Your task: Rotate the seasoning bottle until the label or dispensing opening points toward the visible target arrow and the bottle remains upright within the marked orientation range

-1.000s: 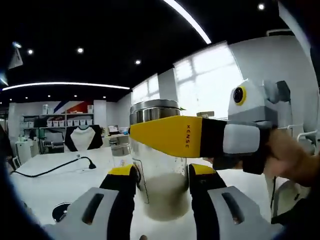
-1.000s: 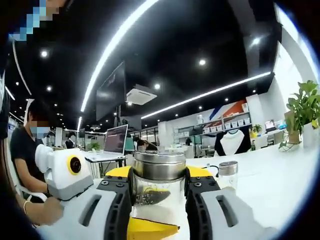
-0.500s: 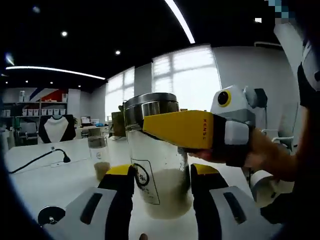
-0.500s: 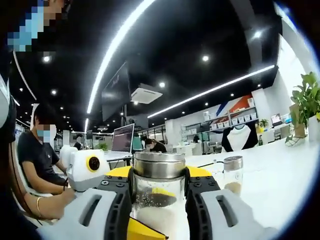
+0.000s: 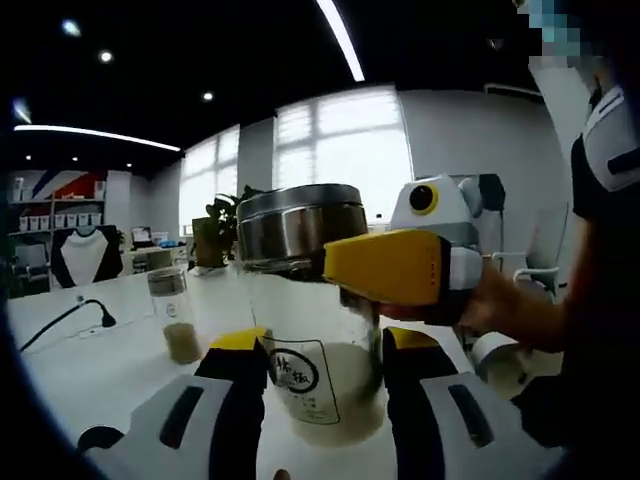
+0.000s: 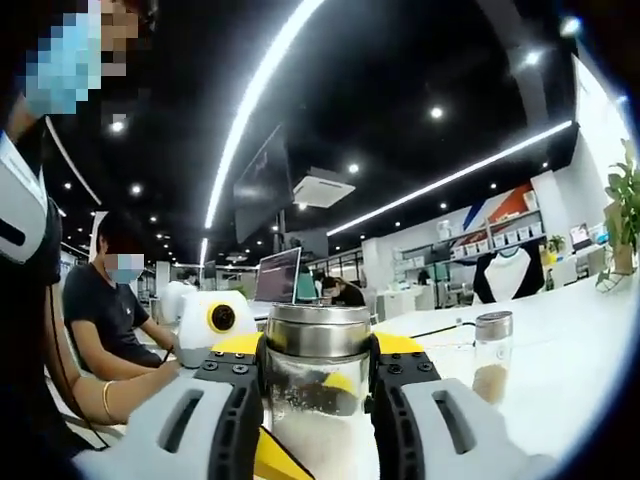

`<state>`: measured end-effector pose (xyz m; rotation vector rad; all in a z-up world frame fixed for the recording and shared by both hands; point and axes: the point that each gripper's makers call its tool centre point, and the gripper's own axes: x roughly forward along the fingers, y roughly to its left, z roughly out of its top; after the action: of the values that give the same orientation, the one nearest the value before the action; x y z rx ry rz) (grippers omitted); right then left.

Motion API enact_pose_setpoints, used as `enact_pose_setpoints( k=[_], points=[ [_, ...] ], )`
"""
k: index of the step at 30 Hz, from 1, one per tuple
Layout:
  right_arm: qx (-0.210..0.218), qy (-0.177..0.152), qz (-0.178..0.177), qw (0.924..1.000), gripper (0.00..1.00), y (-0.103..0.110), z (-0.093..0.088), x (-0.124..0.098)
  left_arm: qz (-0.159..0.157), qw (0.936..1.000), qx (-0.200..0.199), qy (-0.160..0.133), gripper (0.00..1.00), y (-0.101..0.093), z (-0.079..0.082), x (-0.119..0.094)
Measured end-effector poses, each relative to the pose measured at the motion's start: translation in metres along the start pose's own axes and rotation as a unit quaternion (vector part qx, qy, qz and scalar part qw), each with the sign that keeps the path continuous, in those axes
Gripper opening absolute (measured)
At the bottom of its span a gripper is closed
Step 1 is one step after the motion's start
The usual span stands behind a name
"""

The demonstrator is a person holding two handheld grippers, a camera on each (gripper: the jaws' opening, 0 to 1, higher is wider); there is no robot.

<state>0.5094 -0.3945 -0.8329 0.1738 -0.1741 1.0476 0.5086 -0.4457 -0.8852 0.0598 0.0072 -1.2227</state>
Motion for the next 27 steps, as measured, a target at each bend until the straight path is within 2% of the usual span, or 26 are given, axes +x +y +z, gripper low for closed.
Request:
enact_pose_setpoints(
  k=[4,5,11,13,14,16,18,21,22,27],
  points=[
    [0.002,0.003,-0.003,1.0000,0.38,-0.001,-0.003,-0.001,0.007,0.9999,-0.007,0.003,0.48,-0.001,-0.003,0.002],
    [0.002,0.002,-0.004,1.0000,0.38,-0.001,-0.002,-0.002,0.024,0.9997,0.006,-0.001,0.48,0.002,-0.002,0.002],
    [0.003,-0.002,-0.018,0.9998,0.38,-0.007,-0.001,-0.005,0.059,0.9982,0.007,0.002,0.46,0.006,-0.002,0.006],
    [0.003,0.000,-0.028,0.9996,0.38,-0.009,-0.003,-0.005,0.116,0.9930,0.013,0.014,0.46,0.015,-0.005,0.005],
    [0.003,0.002,-0.030,0.9996,0.39,-0.009,-0.004,-0.004,0.136,0.9901,0.028,0.022,0.46,0.017,-0.007,0.005],
    [0.008,0.002,-0.040,0.9992,0.39,-0.011,-0.004,-0.004,0.164,0.9862,0.019,0.012,0.46,0.021,-0.006,0.005],
    [0.008,0.004,-0.047,0.9989,0.39,-0.011,-0.005,-0.003,0.175,0.9843,0.016,0.010,0.46,0.023,-0.007,0.004],
    [0.001,0.014,-0.074,0.9972,0.38,-0.013,-0.006,-0.002,0.210,0.9775,0.011,0.010,0.46,0.030,-0.008,0.002],
    [-0.003,0.019,-0.084,0.9962,0.38,-0.014,-0.007,-0.002,0.222,0.9747,0.017,0.019,0.46,0.032,-0.010,0.001],
    [-0.022,0.026,-0.118,0.9924,0.37,-0.013,-0.011,0.000,0.257,0.9661,0.021,0.021,0.45,0.038,-0.012,-0.004]
  ],
)
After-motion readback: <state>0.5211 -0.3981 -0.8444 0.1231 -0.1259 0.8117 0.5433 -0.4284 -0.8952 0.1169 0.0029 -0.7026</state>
